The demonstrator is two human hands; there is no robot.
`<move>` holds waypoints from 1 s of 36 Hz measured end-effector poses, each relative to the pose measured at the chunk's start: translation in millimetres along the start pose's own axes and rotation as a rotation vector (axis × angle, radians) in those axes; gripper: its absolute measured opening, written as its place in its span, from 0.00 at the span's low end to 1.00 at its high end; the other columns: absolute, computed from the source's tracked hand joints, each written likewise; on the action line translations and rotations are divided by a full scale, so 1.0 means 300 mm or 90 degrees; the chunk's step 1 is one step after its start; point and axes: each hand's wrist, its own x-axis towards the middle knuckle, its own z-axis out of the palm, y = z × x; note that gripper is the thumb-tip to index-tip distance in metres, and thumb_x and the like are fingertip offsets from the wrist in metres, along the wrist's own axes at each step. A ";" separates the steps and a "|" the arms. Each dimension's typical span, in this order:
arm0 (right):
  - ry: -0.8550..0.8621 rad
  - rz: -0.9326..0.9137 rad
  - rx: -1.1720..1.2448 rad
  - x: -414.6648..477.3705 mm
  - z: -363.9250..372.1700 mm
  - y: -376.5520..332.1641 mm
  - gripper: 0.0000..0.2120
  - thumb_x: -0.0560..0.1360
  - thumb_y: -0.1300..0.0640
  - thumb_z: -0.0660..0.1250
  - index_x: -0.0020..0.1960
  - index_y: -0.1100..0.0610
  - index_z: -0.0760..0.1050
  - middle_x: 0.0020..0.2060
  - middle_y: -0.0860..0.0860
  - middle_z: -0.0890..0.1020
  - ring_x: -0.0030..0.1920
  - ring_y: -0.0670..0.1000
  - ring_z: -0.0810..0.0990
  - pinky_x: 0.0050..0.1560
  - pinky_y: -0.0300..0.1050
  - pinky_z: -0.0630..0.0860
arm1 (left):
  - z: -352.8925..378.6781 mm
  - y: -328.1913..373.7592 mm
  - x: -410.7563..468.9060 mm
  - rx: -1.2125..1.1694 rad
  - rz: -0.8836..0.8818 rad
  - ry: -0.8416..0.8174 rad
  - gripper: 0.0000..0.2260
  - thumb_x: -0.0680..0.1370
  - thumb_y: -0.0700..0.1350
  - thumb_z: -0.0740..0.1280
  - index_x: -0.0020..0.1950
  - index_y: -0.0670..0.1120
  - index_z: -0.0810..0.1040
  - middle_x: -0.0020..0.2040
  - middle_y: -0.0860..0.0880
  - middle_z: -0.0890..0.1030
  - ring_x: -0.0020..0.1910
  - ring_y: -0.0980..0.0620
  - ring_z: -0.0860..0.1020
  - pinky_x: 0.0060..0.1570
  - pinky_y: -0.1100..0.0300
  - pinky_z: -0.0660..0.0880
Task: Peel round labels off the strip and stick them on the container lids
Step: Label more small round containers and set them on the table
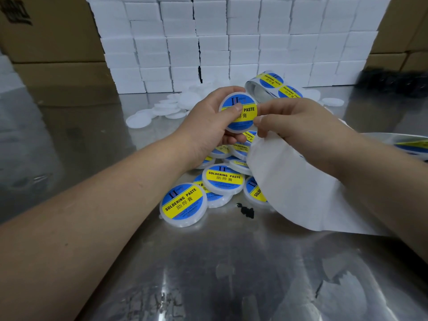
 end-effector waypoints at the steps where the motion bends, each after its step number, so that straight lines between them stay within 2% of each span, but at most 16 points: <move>1: -0.001 0.001 0.001 0.000 0.000 0.000 0.07 0.74 0.61 0.65 0.46 0.53 0.80 0.25 0.43 0.76 0.23 0.36 0.72 0.24 0.26 0.64 | 0.001 0.000 -0.001 0.005 0.002 0.000 0.10 0.80 0.41 0.58 0.51 0.57 0.72 0.41 0.48 0.78 0.28 0.52 0.79 0.28 0.64 0.73; 7: -0.006 0.011 -0.009 0.004 0.000 0.008 0.07 0.74 0.60 0.65 0.45 0.50 0.80 0.26 0.44 0.76 0.22 0.37 0.71 0.24 0.26 0.64 | 0.001 0.004 -0.006 0.056 0.018 0.013 0.11 0.81 0.41 0.58 0.51 0.59 0.71 0.43 0.50 0.78 0.28 0.54 0.79 0.29 0.66 0.74; 13: 0.002 0.035 -0.013 0.014 0.004 0.024 0.08 0.73 0.58 0.65 0.42 0.47 0.80 0.29 0.45 0.77 0.28 0.41 0.72 0.33 0.33 0.69 | 0.010 0.009 -0.004 0.133 0.041 0.062 0.11 0.80 0.42 0.58 0.52 0.59 0.70 0.45 0.53 0.77 0.26 0.56 0.79 0.28 0.65 0.75; 18: 0.037 0.040 -0.046 0.014 0.010 0.028 0.10 0.73 0.56 0.66 0.35 0.46 0.79 0.25 0.43 0.76 0.23 0.38 0.70 0.27 0.25 0.67 | 0.027 0.004 -0.004 0.204 0.053 0.113 0.11 0.80 0.44 0.58 0.52 0.61 0.70 0.45 0.57 0.75 0.26 0.59 0.79 0.31 0.59 0.77; 22: 0.078 0.034 -0.113 0.018 -0.011 0.026 0.11 0.74 0.54 0.65 0.35 0.55 0.77 0.18 0.40 0.73 0.18 0.38 0.68 0.19 0.27 0.62 | 0.003 0.008 0.002 0.210 0.055 0.203 0.10 0.80 0.43 0.57 0.55 0.58 0.69 0.48 0.56 0.73 0.26 0.59 0.79 0.25 0.69 0.72; 24: 0.093 0.031 -0.115 0.022 -0.021 0.026 0.11 0.74 0.54 0.65 0.36 0.57 0.77 0.17 0.39 0.73 0.17 0.38 0.68 0.19 0.27 0.62 | -0.015 0.016 0.003 0.190 0.049 0.224 0.10 0.80 0.42 0.57 0.54 0.57 0.70 0.46 0.56 0.74 0.25 0.59 0.79 0.24 0.69 0.70; 27: 0.092 0.022 -0.116 0.025 -0.018 0.028 0.14 0.74 0.50 0.65 0.32 0.54 0.75 0.19 0.40 0.74 0.19 0.38 0.69 0.21 0.27 0.64 | -0.006 0.030 -0.003 0.150 0.048 0.189 0.09 0.80 0.42 0.58 0.51 0.57 0.70 0.43 0.55 0.76 0.25 0.57 0.79 0.25 0.65 0.71; 30: 0.076 0.010 -0.119 0.015 -0.010 0.025 0.16 0.73 0.45 0.64 0.31 0.53 0.75 0.22 0.41 0.75 0.21 0.38 0.70 0.23 0.27 0.65 | 0.031 0.036 -0.018 0.144 0.069 0.122 0.08 0.80 0.43 0.58 0.53 0.57 0.69 0.43 0.55 0.76 0.25 0.56 0.78 0.27 0.62 0.73; 33: 0.077 -0.029 -0.165 0.011 -0.007 0.023 0.16 0.72 0.46 0.65 0.38 0.59 0.75 0.31 0.51 0.78 0.26 0.42 0.70 0.32 0.37 0.68 | 0.048 0.036 -0.030 0.182 0.110 0.093 0.06 0.81 0.45 0.57 0.54 0.56 0.68 0.40 0.56 0.74 0.23 0.57 0.75 0.27 0.64 0.73; 36: 0.100 -0.069 -0.203 0.009 -0.004 0.020 0.16 0.72 0.47 0.66 0.36 0.59 0.72 0.34 0.56 0.77 0.32 0.47 0.70 0.36 0.43 0.67 | 0.042 0.038 -0.033 0.226 0.140 0.109 0.04 0.81 0.47 0.56 0.53 0.54 0.69 0.38 0.56 0.74 0.24 0.60 0.73 0.32 0.60 0.75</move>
